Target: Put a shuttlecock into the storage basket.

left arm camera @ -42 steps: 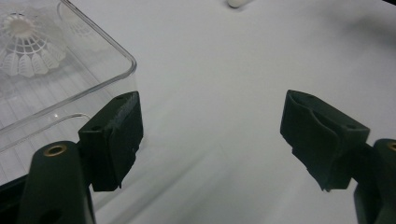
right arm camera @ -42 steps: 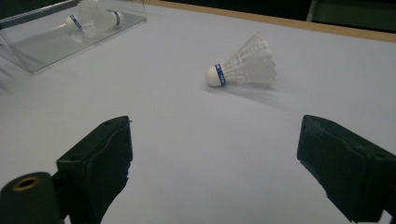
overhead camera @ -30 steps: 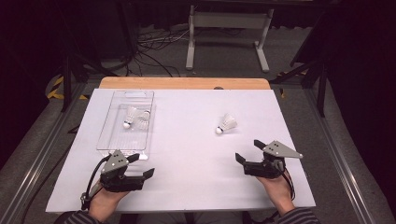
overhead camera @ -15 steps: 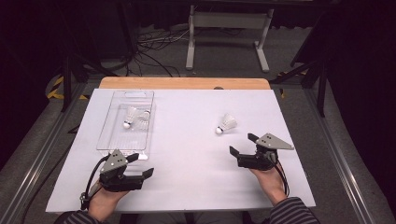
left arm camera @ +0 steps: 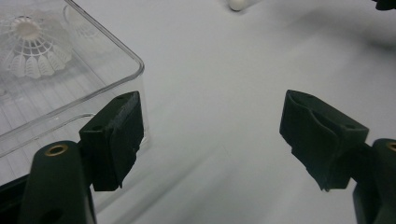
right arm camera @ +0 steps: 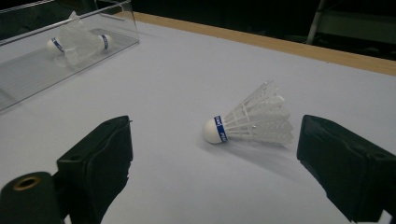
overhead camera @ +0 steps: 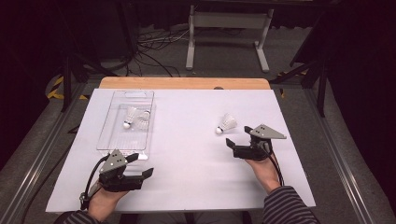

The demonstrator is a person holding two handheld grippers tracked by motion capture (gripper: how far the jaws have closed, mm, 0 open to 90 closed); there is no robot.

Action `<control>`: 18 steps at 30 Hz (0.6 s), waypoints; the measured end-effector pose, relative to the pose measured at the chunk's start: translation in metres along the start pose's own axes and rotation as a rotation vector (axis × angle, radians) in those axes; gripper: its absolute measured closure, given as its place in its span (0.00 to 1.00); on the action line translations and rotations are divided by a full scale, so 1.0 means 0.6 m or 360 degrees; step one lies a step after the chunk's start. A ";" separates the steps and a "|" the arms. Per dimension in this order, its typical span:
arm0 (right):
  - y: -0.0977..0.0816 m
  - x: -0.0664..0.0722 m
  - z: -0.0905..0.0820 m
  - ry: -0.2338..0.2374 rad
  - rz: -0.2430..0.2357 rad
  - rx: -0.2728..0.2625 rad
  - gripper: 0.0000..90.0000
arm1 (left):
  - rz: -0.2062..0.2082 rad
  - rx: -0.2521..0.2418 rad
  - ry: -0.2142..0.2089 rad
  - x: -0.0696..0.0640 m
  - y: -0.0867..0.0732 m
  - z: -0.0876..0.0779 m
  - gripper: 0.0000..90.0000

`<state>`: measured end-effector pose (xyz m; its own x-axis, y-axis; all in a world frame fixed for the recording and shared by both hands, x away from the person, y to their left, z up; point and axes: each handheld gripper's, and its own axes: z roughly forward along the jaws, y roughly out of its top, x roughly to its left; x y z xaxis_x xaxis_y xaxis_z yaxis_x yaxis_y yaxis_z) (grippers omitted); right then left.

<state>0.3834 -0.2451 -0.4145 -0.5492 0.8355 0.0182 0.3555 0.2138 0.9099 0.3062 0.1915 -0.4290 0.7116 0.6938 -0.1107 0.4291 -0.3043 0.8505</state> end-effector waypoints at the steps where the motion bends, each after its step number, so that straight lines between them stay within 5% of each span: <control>1: 0.001 -0.002 0.003 -0.0002 0.0010 0.0003 0.12 | 0.0000 0.0000 -0.0001 0.000 0.000 0.000 0.25; 18: 0.034 -0.010 0.034 -0.0039 0.0016 0.0045 0.14 | 0.0010 0.0007 -0.0004 -0.002 -0.001 0.001 0.25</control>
<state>0.4097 -0.2356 -0.4047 -0.5271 0.8497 0.0168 0.3824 0.2195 0.8976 0.3055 0.1902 -0.4295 0.7157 0.6902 -0.1067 0.4272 -0.3117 0.8487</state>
